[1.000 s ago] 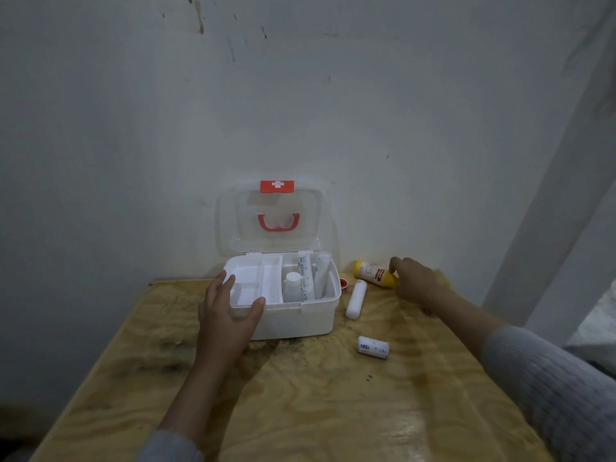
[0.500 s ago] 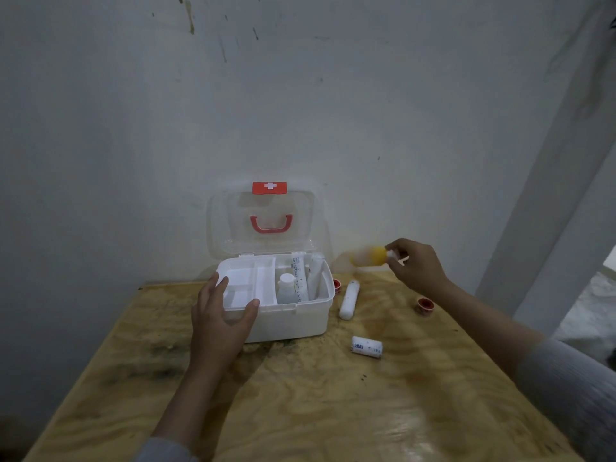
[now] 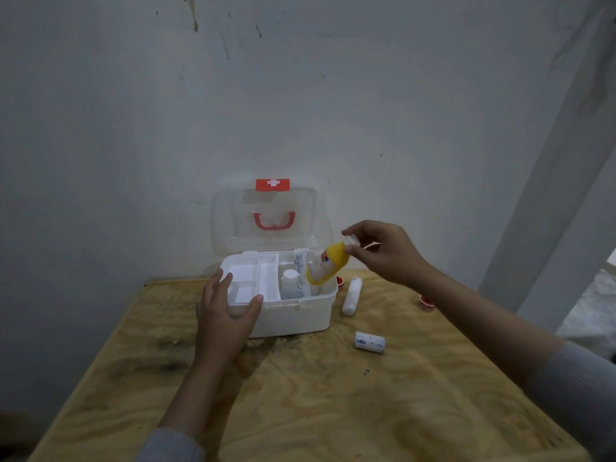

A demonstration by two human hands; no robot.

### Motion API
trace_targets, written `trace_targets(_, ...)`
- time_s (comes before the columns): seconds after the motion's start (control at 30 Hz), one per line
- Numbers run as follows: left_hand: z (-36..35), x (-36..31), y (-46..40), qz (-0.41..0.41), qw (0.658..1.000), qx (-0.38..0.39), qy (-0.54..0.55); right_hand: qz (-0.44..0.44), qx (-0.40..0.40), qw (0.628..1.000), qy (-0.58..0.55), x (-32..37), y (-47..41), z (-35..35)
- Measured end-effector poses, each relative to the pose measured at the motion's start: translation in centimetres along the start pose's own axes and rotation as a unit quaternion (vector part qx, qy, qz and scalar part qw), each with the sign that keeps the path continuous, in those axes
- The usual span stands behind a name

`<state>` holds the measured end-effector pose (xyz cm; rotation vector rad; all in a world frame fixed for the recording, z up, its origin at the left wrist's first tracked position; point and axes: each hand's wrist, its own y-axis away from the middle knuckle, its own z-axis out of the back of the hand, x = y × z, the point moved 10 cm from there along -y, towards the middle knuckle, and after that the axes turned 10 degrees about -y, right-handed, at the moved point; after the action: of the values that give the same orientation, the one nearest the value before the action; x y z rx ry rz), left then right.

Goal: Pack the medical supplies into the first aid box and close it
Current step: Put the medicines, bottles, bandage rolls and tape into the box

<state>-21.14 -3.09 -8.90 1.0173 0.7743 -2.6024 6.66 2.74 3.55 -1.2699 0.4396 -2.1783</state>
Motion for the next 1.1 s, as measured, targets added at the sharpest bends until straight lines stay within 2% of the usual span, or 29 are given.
trace_targets(0.33,0.1,0.1,-0.1,0.005,1.0,0.001,-0.002,-0.057,0.128,0.988,0.059,-2.1,0.0,-7.3)
trace_targets(0.47,0.1,0.1,-0.1,0.001,1.0,-0.003,0.003,-0.068,0.126,0.988,0.06,-2.1,0.5,-6.9)
trace_targets(0.63,0.3,-0.2,0.0,-0.006,1.0,-0.007,0.008,-0.079,0.083,0.992,0.056,-2.8,2.8,-4.1)
trace_targets(0.87,0.3,-0.3,0.1,-0.008,1.0,-0.012,0.01,-0.202,0.195,0.956,0.09,-9.2,11.0,-4.0)
trace_targets(1.1,0.3,-0.2,0.1,-0.004,1.0,-0.012,0.013,-0.178,0.134,0.975,0.028,-9.8,12.9,-4.1)
